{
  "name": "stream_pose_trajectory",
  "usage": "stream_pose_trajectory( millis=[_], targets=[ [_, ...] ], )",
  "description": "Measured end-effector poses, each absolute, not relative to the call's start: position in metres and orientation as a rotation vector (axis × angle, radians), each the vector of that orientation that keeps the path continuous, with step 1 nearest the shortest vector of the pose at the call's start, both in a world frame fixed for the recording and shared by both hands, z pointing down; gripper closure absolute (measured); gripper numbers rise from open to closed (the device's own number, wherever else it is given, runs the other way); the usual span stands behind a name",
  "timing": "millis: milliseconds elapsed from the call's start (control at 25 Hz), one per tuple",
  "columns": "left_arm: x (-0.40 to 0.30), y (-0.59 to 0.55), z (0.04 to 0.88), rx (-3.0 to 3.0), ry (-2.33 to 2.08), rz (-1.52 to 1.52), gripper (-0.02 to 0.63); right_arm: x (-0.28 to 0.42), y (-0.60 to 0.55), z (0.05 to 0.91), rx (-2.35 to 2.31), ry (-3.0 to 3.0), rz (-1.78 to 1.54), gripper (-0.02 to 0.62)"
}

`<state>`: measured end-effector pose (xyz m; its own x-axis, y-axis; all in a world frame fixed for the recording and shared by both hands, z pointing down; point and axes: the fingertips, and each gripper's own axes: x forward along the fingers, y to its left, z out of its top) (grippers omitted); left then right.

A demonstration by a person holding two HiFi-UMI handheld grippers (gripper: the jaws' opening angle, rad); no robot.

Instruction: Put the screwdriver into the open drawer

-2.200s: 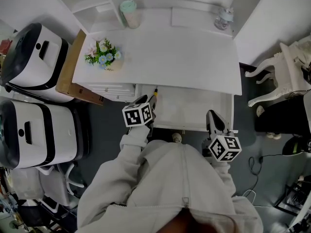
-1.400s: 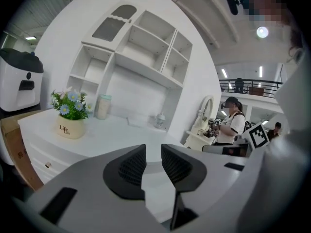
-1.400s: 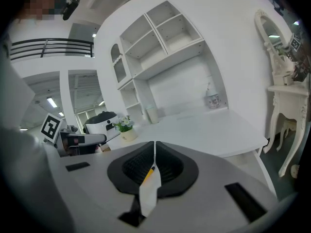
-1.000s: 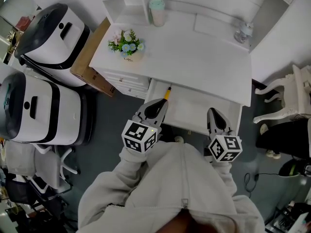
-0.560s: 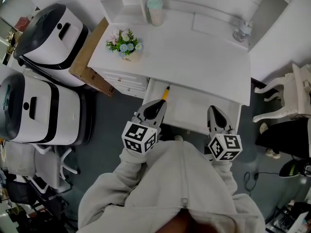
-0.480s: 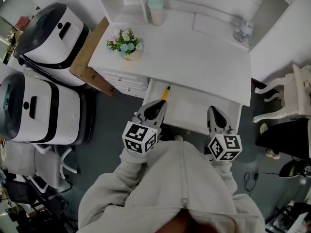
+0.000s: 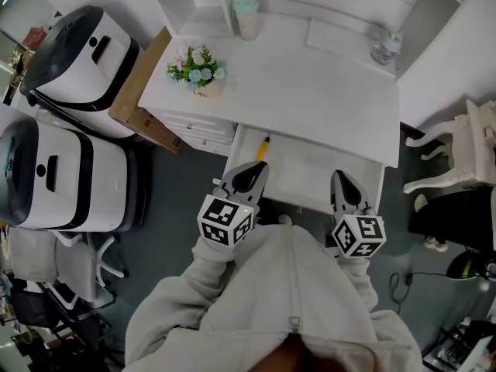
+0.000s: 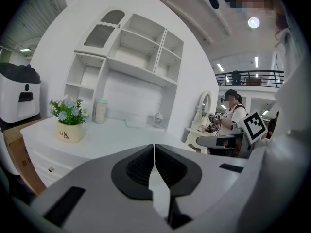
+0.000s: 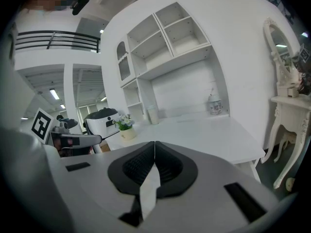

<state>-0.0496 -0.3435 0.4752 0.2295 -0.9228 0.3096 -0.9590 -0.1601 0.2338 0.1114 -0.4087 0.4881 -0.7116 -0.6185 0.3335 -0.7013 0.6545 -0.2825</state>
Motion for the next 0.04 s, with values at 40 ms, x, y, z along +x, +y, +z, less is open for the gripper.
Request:
stream_pose_trajectory(
  millis=[40],
  targets=[
    [-0.0489, -0.3433, 0.4759, 2.133, -1.737, 0.133, 0.584, 0.1119, -0.4085, 0.4887, 1.077, -2.663, 0.587, 0.563]
  ],
)
